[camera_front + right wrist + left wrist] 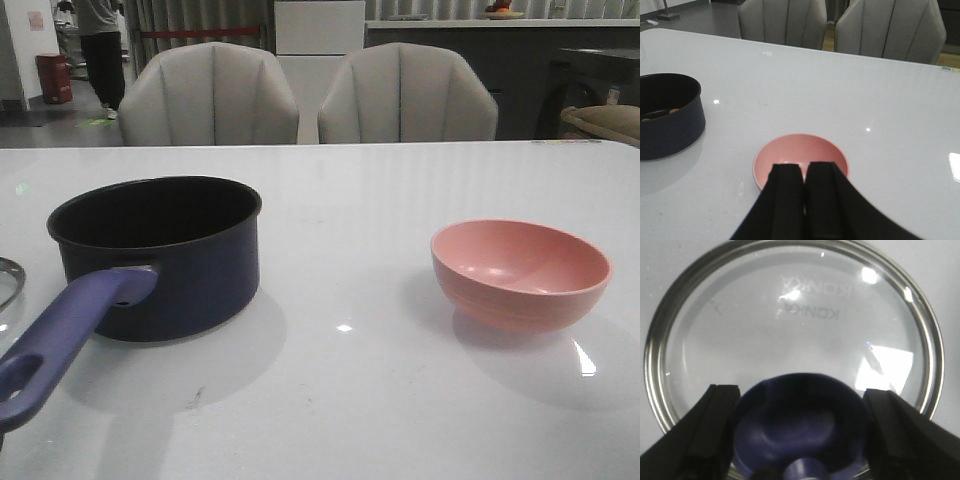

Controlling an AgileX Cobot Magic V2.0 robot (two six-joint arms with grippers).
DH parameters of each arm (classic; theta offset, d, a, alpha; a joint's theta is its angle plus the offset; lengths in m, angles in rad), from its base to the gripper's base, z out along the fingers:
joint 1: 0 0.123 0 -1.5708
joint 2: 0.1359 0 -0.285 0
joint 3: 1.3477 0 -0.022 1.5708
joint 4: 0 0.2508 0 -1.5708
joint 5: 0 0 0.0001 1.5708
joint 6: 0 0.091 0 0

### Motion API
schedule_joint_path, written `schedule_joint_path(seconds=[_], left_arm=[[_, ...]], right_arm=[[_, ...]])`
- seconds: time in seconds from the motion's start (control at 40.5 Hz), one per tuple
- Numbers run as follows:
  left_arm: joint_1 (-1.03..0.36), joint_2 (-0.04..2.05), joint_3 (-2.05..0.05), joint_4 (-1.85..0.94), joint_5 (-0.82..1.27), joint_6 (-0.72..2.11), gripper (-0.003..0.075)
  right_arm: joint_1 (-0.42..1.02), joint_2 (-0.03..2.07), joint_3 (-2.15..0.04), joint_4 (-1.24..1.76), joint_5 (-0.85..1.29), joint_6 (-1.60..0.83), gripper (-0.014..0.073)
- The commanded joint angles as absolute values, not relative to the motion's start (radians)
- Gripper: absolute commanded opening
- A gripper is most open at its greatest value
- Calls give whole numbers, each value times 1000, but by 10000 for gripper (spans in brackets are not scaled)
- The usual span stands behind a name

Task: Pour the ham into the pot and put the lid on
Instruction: 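Move the left gripper down to grasp the lid knob beside the pot, then lift the glass lid with the left gripper and carry it over the pot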

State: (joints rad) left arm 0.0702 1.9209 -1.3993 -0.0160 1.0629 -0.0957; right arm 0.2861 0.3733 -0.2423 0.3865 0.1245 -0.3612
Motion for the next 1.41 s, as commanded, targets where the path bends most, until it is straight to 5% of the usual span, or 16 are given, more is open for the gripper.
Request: schedule_joint_path(seconds=[0.0,0.272,0.766,1.384], left_arm=[[72,1827,-1469,-16,1092,-92,210],[10,1711,-1582,-73,1107,-76,206],[-351,1712,-1641,-112,1100,0,206],[-370,1807,-1641,-126,1010,0,208]], right_arm=[[286,377,-270,391,52,-373,148],[286,377,-270,391,52,-373,148],[286,377,-270,391,52,-373,148],[286,377,-270,391,52,-373,148]])
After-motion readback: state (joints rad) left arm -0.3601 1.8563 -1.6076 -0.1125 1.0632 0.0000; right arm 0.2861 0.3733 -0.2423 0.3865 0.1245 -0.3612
